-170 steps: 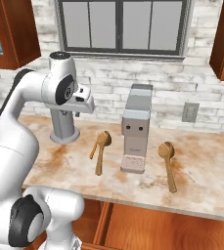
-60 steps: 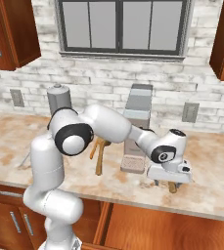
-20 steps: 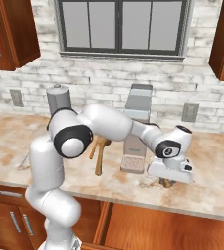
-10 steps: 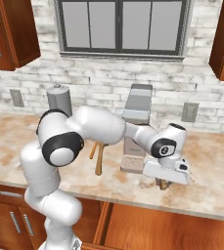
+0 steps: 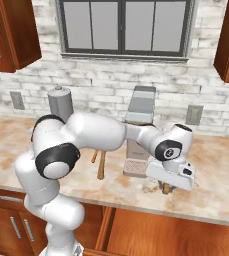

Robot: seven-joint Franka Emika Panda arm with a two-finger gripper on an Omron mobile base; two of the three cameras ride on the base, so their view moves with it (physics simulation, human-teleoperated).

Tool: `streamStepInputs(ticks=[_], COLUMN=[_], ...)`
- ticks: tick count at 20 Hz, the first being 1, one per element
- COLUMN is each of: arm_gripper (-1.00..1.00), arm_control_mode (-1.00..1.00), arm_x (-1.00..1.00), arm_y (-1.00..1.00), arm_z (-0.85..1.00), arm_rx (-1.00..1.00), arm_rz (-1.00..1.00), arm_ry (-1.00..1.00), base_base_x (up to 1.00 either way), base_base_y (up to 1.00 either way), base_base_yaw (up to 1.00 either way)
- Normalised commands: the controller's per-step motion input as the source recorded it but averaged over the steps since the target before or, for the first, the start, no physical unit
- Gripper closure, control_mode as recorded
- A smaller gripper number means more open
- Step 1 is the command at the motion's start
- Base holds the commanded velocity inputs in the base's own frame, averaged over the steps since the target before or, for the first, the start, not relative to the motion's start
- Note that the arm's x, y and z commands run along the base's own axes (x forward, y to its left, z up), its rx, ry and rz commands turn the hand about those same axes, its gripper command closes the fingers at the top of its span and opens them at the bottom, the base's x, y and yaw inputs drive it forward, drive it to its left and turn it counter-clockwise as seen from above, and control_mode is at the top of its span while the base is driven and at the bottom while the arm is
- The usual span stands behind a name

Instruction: Organize the utensils by type. Pick up the wooden spoons from the counter and place them in the open cabinet. Then pick up the metallic utensils from the counter and place them in the open drawer.

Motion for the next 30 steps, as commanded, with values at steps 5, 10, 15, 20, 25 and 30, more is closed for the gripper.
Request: streamStepInputs(ticks=[5, 10, 15, 20, 25, 30], arm_gripper=[1.00, 1.00, 1.00, 1.00, 1.00, 1.00], arm_control_mode=[-1.00, -1.00, -1.00, -1.00, -1.00, -1.00], arm_x=[-0.44, -0.39, -0.31, -0.03, -0.03, -0.17], arm_y=[0.00, 0.04, 0.20, 0.48, 0.59, 0.51], arm_z=[0.49, 0.59, 0.54, 0.69, 0.76, 0.74], arm_rx=[0.00, 0.00, -0.03, -0.08, -0.11, -0.11], arm_rz=[-0.10, -0.07, -0.02, 0.00, 0.00, 0.00], arm_ry=[0.03, 0.02, 0.00, -0.01, -0.04, -0.05], base_base_x=[0.00, 0.00, 0.00, 0.00, 0.00, 0.00], base_base_y=[0.00, 0.00, 0.00, 0.00, 0.00, 0.00], base_base_yaw=[0.00, 0.00, 0.00, 0.00, 0.00, 0.00])
